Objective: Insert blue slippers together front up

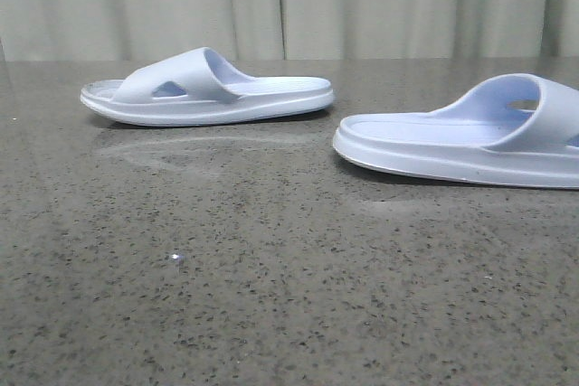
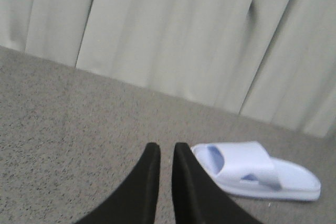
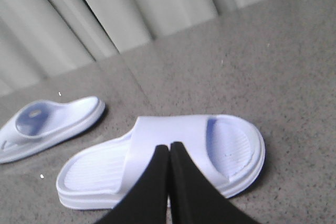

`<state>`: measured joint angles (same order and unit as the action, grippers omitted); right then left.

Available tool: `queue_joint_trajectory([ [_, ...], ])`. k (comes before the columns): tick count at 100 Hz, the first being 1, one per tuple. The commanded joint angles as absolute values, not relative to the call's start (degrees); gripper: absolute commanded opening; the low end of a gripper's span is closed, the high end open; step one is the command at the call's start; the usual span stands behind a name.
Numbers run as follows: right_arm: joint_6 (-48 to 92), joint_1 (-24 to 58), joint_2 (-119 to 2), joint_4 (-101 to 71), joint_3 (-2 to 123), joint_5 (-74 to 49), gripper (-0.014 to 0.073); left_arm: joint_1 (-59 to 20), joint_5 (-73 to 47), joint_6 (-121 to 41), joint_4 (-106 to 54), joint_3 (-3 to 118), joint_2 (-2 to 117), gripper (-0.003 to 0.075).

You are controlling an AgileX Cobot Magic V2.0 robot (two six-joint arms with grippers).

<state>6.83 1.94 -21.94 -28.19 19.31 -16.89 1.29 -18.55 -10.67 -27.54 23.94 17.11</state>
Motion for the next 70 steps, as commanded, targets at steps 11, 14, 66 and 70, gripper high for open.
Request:
queue_joint_trajectory([
  [11,7.6,1.6,-35.4,-27.2,28.2,-19.3,-0.0078,1.5,-25.4,-10.4,-22.7,34.4,28.4,0.0015],
  [14,7.6,1.6,-36.5,-27.2,28.5,-20.2,-0.0078,1.5,-26.2,-10.4,-22.7,34.6,29.3,0.0015],
  [66,9.9,1.6,-40.2,-18.0,39.3,-39.6,-0.0067,1.5,-34.1,-13.7,-23.0,35.3,32.7,0.0017],
  [70,9.9,1.6,-40.4,-17.7,40.1,-40.4,-0.0048,1.5,-34.4,-13.8,-23.1,35.5,33.4,0.0018],
])
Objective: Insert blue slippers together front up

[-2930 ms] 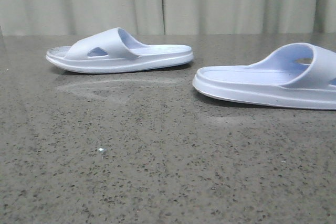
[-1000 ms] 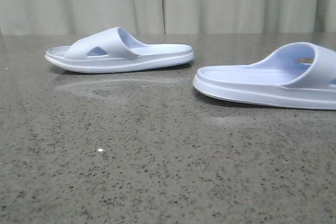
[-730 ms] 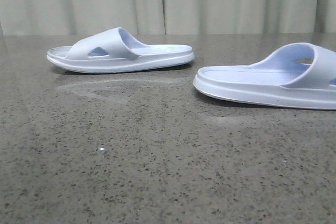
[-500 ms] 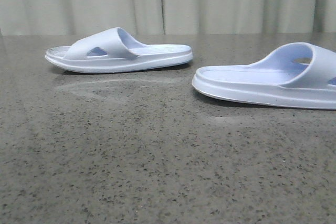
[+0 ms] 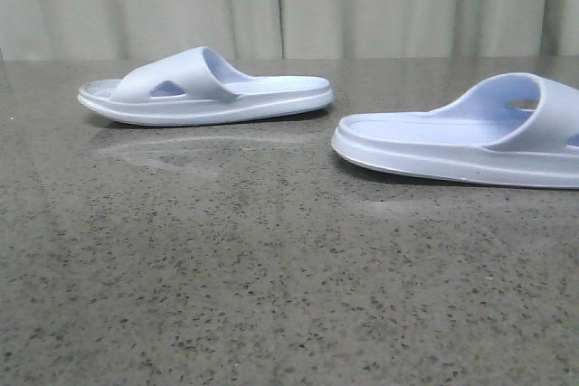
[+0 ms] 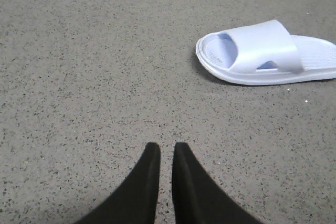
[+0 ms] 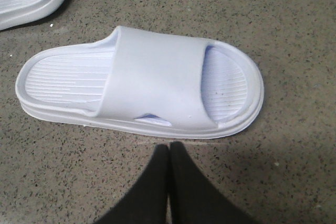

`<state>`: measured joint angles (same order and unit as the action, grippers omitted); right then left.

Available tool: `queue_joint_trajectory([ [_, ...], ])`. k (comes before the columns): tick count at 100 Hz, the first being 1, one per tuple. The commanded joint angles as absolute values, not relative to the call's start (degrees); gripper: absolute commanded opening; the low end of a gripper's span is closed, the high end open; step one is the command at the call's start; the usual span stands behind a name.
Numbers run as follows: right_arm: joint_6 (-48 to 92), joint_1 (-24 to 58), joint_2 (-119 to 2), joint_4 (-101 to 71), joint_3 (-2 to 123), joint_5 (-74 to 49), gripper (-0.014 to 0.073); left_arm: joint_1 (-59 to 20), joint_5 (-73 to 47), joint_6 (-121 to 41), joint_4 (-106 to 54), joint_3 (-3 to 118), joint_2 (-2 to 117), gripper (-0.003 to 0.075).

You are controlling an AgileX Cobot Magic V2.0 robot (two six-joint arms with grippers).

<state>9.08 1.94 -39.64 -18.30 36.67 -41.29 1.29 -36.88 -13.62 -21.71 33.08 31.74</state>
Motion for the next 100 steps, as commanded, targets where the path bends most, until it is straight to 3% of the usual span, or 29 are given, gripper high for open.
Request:
queue_joint_trajectory([
  [1,9.9,1.6,-40.4,-17.7,40.4,-40.6,-0.0036,1.5,-34.4,-13.9,-23.2,35.5,33.5,0.0018],
  [15,9.9,1.6,-41.8,-16.5,43.8,-44.5,0.0121,1.5,-35.9,-17.2,-26.7,37.0,35.7,0.0063],
  [29,8.1,1.4,-43.8,-12.4,46.5,-46.6,0.0248,1.5,-37.0,-18.3,-27.8,39.7,38.2,0.0168],
  [43,4.7,-0.3,-46.9,-6.9,47.7,-47.0,0.0255,1.5,-38.1,-18.8,-28.2,42.4,41.3,0.0295],
  [51,4.6,-1.7,-49.7,-7.0,47.7,-47.0,0.0255,1.5,-38.5,-19.8,-28.9,43.3,43.1,0.0329],
  [75,5.1,-8.3,-57.1,-11.6,47.7,-45.1,0.0256,1.5,-38.8,-23.1,-32.1,45.3,49.2,0.0332],
  [100,18.4,-16.6,-63.9,-29.5,47.7,-45.7,0.0256,1.5,-38.1,-29.0,-37.6,45.3,54.7,0.0332],
])
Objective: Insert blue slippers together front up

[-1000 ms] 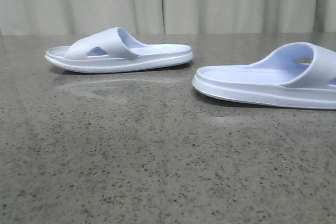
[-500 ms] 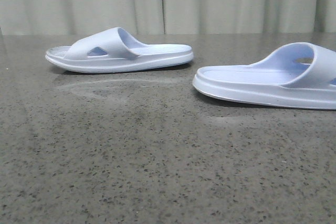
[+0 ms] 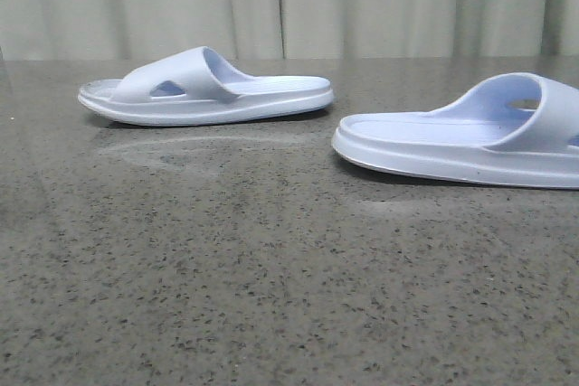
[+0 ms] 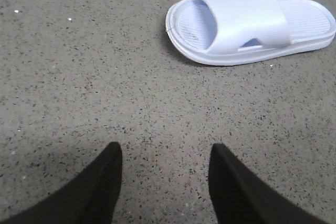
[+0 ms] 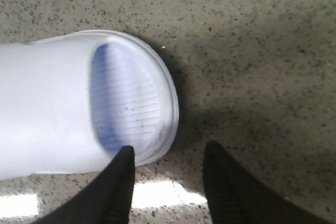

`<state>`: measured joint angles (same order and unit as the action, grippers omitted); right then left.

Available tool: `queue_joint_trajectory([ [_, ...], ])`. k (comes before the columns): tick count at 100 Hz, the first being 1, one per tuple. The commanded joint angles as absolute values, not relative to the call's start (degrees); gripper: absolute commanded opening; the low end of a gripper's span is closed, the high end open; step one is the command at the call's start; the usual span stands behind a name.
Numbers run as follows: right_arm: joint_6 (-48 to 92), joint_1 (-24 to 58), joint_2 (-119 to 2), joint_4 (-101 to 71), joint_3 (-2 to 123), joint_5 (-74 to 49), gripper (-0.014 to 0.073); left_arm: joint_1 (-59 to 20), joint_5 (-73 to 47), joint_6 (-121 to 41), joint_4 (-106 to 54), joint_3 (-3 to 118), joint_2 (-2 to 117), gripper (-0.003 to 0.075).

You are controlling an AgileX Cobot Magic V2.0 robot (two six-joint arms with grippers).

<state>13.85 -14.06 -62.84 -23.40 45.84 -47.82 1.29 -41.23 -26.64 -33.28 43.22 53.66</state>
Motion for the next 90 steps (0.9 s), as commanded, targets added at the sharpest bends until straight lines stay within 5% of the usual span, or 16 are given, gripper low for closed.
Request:
queue_joint_trajectory([
  [1,18.7,-17.1,-64.1,-30.3,47.7,-45.8,0.0256,1.5,-38.0,-29.2,-37.8,45.3,54.8,0.0332],
  [68,38.5,-24.1,-81.4,-51.6,48.2,-55.6,0.0248,1.5,-35.9,-34.6,-42.7,45.6,60.2,0.0332],
  [75,39.4,-24.1,-82.1,-51.8,48.2,-56.0,0.018,1.5,-36.5,-34.6,-43.1,46.2,61.0,0.0332],
  [90,39.4,-24.1,-82.9,-51.8,48.2,-56.1,-0.0106,1.5,-37.9,-34.8,-43.8,49.0,63.6,0.0332],
])
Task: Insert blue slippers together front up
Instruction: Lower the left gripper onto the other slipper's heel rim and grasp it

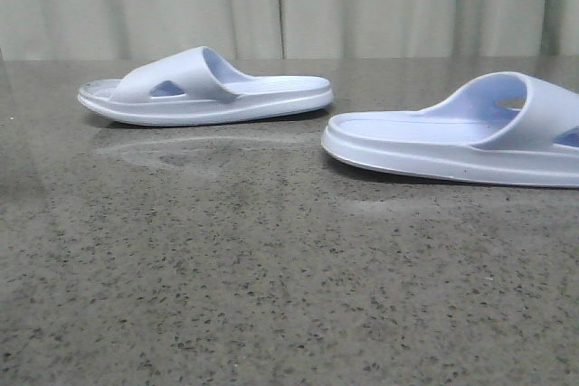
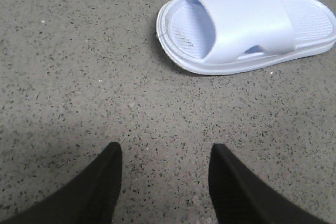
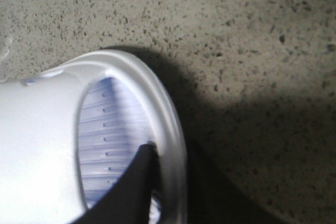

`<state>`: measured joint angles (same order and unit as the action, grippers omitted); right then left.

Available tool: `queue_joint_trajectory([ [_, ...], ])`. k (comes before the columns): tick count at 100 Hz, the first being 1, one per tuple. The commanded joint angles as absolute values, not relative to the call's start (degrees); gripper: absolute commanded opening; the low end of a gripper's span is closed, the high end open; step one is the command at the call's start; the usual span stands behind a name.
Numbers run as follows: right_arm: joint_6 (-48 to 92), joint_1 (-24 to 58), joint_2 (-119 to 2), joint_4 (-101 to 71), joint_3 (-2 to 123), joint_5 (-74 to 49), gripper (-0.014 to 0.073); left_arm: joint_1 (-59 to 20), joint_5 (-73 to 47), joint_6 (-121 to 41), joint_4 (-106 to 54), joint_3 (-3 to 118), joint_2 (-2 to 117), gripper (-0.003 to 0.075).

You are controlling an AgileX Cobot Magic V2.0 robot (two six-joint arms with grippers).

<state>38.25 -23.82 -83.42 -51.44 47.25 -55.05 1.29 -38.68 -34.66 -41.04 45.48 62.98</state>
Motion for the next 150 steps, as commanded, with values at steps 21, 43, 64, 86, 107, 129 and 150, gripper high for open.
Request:
queue_joint_trajectory([
  [21,39.4,-24.1,-83.0,-51.8,48.2,-55.1,-0.0107,1.5,-40.8,-36.5,-47.2,55.0,71.1,0.0332],
  [43,39.4,-24.1,-83.0,-52.0,48.2,-54.8,-0.0107,3.9,-48.6,-43.3,-59.6,61.7,82.7,0.0331],
  [64,39.4,-24.1,-83.0,-52.8,48.2,-54.8,-0.0107,4.2,-49.9,-45.3,-64.1,66.6,91.8,0.0331],
  [86,39.4,-24.1,-83.0,-52.8,48.2,-54.5,-0.0107,4.2,-52.5,-47.1,-67.2,70.8,99.0,0.0331],
  [107,39.5,-24.1,-83.0,-52.8,48.2,-54.3,-0.0107,4.0,-56.8,-47.2,-68.2,73.5,103.5,0.0331],
  [129,39.5,-24.1,-83.0,-52.8,48.2,-54.2,-0.0107,2.6,-57.0,-47.9,-69.2,74.0,104.3,0.033],
  [150,39.5,-24.1,-83.0,-52.9,48.2,-54.3,-0.0107,0.5,-56.9,-48.0,-69.1,74.1,104.5,0.0181],
])
